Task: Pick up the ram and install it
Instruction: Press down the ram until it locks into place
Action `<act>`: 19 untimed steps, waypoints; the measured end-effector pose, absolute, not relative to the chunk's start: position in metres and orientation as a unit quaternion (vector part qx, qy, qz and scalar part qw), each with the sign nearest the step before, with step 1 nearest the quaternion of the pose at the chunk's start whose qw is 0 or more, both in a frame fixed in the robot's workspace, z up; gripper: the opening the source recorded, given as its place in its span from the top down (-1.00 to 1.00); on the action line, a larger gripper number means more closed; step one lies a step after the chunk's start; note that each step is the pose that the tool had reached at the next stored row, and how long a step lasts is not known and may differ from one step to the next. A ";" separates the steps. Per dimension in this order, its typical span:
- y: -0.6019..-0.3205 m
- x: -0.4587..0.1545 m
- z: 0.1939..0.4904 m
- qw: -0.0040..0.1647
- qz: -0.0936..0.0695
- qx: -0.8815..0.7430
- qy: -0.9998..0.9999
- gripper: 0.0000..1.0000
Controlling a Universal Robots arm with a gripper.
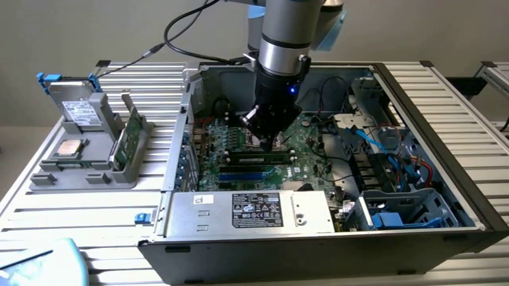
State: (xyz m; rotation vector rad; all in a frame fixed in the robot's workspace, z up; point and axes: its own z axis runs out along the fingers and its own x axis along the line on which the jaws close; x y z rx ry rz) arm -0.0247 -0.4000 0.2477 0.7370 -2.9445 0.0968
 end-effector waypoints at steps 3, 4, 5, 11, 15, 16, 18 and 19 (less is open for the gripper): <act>-0.400 -0.025 0.248 0.052 0.031 0.223 -0.973 0.79; -0.400 -0.025 0.248 0.052 0.031 0.216 -0.974 0.79; -0.400 -0.025 0.248 0.052 0.030 0.210 -0.976 0.79; -0.400 -0.025 0.248 0.052 0.029 0.172 -0.983 0.79; -0.400 -0.025 0.248 0.052 0.027 0.146 -0.988 0.79; -0.400 -0.025 0.248 0.052 0.027 0.140 -0.988 0.79; -0.400 -0.025 0.248 0.051 0.026 0.127 -0.990 0.79; -0.400 -0.025 0.248 0.051 0.026 0.120 -0.991 0.79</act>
